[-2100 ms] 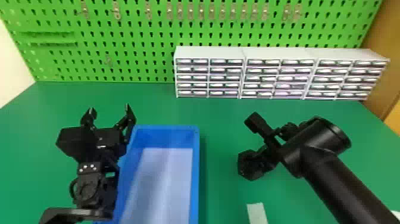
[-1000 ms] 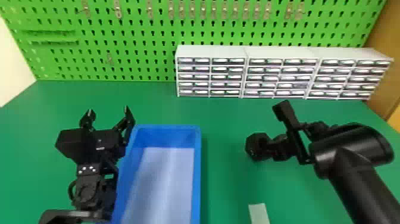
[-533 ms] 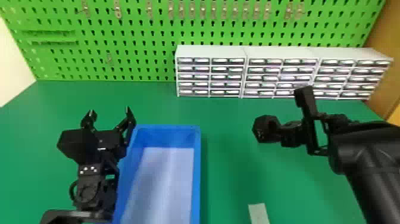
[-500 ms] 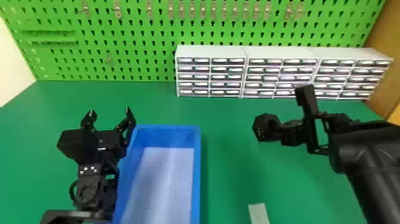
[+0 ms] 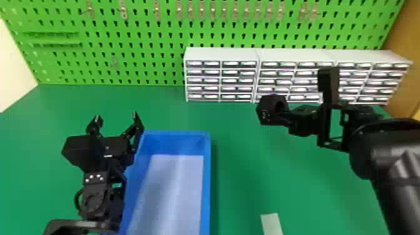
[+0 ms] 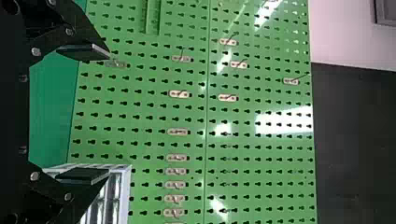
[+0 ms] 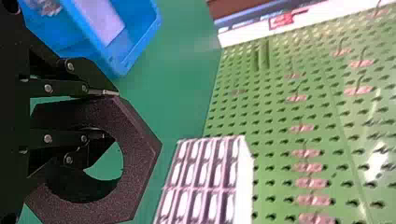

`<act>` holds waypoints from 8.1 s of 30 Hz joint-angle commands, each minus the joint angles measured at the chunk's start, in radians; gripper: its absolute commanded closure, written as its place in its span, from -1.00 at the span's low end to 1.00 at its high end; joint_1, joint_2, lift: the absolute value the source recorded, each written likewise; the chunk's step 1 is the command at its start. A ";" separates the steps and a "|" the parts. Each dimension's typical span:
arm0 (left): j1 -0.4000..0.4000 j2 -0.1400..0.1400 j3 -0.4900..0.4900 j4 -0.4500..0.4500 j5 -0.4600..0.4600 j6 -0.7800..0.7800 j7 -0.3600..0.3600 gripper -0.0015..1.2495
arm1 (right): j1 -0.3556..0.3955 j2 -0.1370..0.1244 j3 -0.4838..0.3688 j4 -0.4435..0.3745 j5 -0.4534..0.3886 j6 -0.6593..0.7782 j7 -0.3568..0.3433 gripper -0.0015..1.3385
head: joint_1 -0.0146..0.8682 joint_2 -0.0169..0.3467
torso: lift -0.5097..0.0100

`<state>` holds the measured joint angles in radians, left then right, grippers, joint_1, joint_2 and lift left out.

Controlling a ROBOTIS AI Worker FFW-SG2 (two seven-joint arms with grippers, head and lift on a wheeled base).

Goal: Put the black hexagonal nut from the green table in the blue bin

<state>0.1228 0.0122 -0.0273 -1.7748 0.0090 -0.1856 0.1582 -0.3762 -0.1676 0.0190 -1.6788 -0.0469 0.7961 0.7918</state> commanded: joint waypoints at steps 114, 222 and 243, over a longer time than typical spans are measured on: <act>-0.008 0.000 0.038 0.000 -0.032 -0.028 0.041 -0.41 | -0.015 -0.018 0.190 -0.056 -0.114 -0.017 -0.154 -0.88 | 0.52 -0.59 | 0.59; 0.054 0.000 0.001 -0.006 -0.009 -0.009 0.015 -0.41 | 0.487 -0.003 0.093 -0.111 -0.087 -0.795 -0.999 -0.81 | 0.52 -0.59 | 0.59; 0.054 0.000 -0.005 -0.029 0.008 0.043 0.015 -0.40 | 0.488 -0.004 0.094 -0.114 -0.082 -0.793 -0.999 -0.81 | 0.52 -0.59 | 0.59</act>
<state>0.1757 0.0122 -0.0351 -1.7896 0.0130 -0.1733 0.1733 0.1118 -0.1725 0.1135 -1.7932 -0.1293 0.0015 -0.2071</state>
